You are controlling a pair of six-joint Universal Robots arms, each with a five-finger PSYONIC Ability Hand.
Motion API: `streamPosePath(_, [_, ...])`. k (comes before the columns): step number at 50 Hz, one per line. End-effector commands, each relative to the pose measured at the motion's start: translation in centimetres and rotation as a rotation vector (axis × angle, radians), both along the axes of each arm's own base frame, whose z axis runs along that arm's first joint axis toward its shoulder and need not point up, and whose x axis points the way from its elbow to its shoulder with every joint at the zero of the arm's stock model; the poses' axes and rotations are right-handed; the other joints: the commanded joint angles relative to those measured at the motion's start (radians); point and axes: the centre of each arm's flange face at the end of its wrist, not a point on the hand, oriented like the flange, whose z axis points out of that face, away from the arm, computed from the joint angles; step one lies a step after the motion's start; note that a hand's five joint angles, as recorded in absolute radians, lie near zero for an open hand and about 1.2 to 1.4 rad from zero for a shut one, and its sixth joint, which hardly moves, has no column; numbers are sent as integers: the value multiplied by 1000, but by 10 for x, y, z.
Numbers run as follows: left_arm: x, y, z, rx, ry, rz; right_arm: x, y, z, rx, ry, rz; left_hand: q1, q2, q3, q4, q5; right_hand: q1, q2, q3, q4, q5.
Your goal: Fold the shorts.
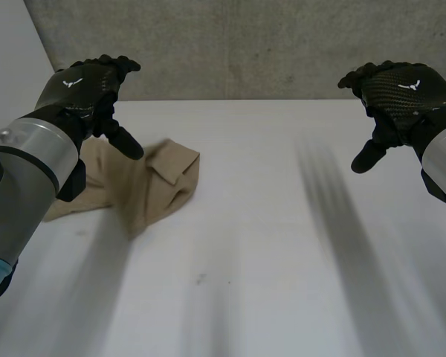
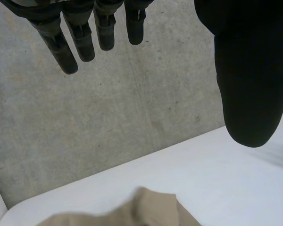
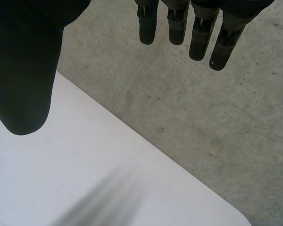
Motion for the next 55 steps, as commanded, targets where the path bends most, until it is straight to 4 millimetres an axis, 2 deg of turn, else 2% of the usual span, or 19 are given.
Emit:
streamPosePath(1, [-1, -2, 1, -17, 5, 1, 0, 1, -3, 5, 14, 4, -10, -26, -35, -32, -49, 8, -32, -22, -55, -61])
streamPosePath(7, [-2, -10, -3, -23, 5, 9, 0, 1, -5, 10, 15, 4, -7, -23, -32, -29, -46, 8, -32, -22, -55, -61])
streamPosePath(13, [5, -37, -23, -5, -66, 59, 3, 1, -10, 6, 56, 19, 10, -6, -14, -11, -28, 8, -32, -22, -55, -61])
streamPosePath(16, [5, -52, -47, 22, -187, 67, 6, 1, -14, 4, 92, 29, 31, 15, 6, 9, -8, 8, -32, -22, -55, -61])
streamPosePath(19, [8, -64, -62, 37, -270, 77, 7, 1, -18, 8, 112, 33, 37, 21, 12, 15, -2, 8, -32, -22, -55, -61])
streamPosePath(22, [21, -93, -86, 62, -360, 120, 8, 0, -24, 21, 125, 36, 45, 30, 21, 24, 7, 8, -32, -22, -55, -61])
streamPosePath(28, [27, -132, -117, 58, -384, 153, 9, -4, -34, 51, 135, 38, 116, 100, 92, 95, 78, 8, -32, -22, -55, -61])
streamPosePath(33, [28, -162, -152, 63, -392, 173, 10, -6, -36, 56, 139, 39, 253, 237, 229, 232, 215, 8, -32, -22, -55, -61])
streamPosePath(37, [25, -171, -167, 64, -430, 160, 9, -7, -36, 53, 139, 35, 523, 507, 499, 502, 485, 8, -32, -22, -55, -61])
streamPosePath(38, [23, -171, -168, 62, -439, 154, 10, -7, -37, 53, 139, 35, 582, 566, 558, 561, 544, 8, -32, -22, -55, -61])
streamPosePath(39, [18, -170, -170, 55, -454, 142, 9, -8, -37, 51, 139, 34, 853, 837, 829, 832, 815, 8, -32, -22, -55, -61])
streamPosePath(41, [12, -166, -168, 48, -458, 127, 9, -10, -37, 46, 136, 29, 1209, 1193, 1185, 1188, 1171, 8, -32, -22, -55, -61])
streamPosePath(45, [-17, -148, -154, 2, -438, 64, 8, -12, -35, 38, 135, 24, 1211, 1195, 1186, 1189, 1172, 8, -32, -22, -55, -61])
streamPosePath(46, [-30, -137, -139, -33, -421, 40, 7, -12, -34, 34, 135, 23, 1211, 1195, 1186, 1189, 1172, 8, -32, -22, -55, -61])
streamPosePath(49, [-46, -118, -111, -81, -367, 5, 7, -12, -34, 29, 141, 23, 1211, 1195, 1186, 1189, 1172, 8, -32, -22, -55, -61])
streamPosePath(51, [-62, -92, -94, -92, -292, -46, 7, -12, -32, 21, 145, 24, 1211, 1195, 1186, 1189, 1172, 8, -32, -22, -55, -61])
streamPosePath(53, [-74, -72, -90, -79, -244, -90, 7, -12, -30, 14, 146, 21, 1211, 1195, 1186, 1189, 1172, 8, -32, -22, -55, -61])
streamPosePath(54, [-87, -49, -90, -52, -203, -146, 7, -13, -30, 12, 146, 21, 1211, 1195, 1186, 1189, 1172, 8, -32, -22, -55, -61])
streamPosePath(55, [-92, -38, -93, -31, -189, -171, 7, -13, -29, 9, 145, 20, 1211, 1195, 1186, 1189, 1172, 8, -32, -22, -55, -61])
